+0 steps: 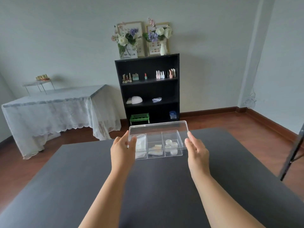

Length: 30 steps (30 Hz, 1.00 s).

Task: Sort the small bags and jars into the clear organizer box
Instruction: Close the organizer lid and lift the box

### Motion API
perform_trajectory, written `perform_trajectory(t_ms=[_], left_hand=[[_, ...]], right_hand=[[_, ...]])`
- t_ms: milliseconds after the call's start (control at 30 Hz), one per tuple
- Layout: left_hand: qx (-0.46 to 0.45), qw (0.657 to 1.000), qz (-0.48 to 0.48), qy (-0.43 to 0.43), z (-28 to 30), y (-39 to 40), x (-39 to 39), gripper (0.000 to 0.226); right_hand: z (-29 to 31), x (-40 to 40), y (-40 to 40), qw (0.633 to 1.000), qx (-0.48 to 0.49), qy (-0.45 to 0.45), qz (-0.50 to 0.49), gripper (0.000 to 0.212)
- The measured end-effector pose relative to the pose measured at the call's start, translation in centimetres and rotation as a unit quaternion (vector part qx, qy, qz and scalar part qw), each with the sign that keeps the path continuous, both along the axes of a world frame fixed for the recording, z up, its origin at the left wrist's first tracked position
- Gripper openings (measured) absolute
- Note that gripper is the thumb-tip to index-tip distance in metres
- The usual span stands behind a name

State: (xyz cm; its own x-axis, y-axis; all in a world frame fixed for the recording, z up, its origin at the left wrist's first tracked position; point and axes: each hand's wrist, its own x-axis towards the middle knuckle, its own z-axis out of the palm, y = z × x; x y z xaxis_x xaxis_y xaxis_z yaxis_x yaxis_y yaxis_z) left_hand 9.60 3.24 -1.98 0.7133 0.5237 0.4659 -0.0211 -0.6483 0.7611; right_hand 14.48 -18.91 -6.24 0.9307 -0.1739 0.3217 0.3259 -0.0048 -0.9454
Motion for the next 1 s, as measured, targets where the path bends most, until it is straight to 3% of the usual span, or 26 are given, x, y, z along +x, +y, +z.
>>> perform_trajectory(t_ms=[100,200,333,433,533,800,1000], left_hand=[[-0.033,0.999,0.026,-0.02,-0.2,0.2,1.4,0.017],[-0.077,0.995,0.056,-0.026,-0.5,0.5,2.6,0.028],[-0.093,0.994,0.061,-0.009,-1.4,0.7,3.4,0.021],[-0.079,0.996,0.051,0.0,-1.6,1.0,3.3,0.046],[-0.07,0.997,0.044,0.003,-1.6,0.8,3.2,0.051],[-0.1,0.993,0.045,0.046,-2.6,1.2,3.3,0.022],[-0.158,0.985,0.043,0.05,-2.9,1.2,2.7,0.035]], right_hand=[[0.2,0.9,0.7,0.994,-0.103,-0.018,-0.007,0.069],[0.4,2.0,1.0,0.983,-0.179,-0.011,-0.026,0.076],[0.3,3.8,1.0,0.988,-0.151,0.004,0.013,0.059],[0.1,4.6,0.8,0.993,-0.11,0.013,0.049,0.044],[0.2,4.6,1.2,0.99,-0.096,0.013,0.099,0.034],[0.3,3.8,1.6,0.979,-0.174,-0.025,0.103,0.036],[0.5,3.6,1.7,0.973,-0.208,-0.031,0.091,0.033]])
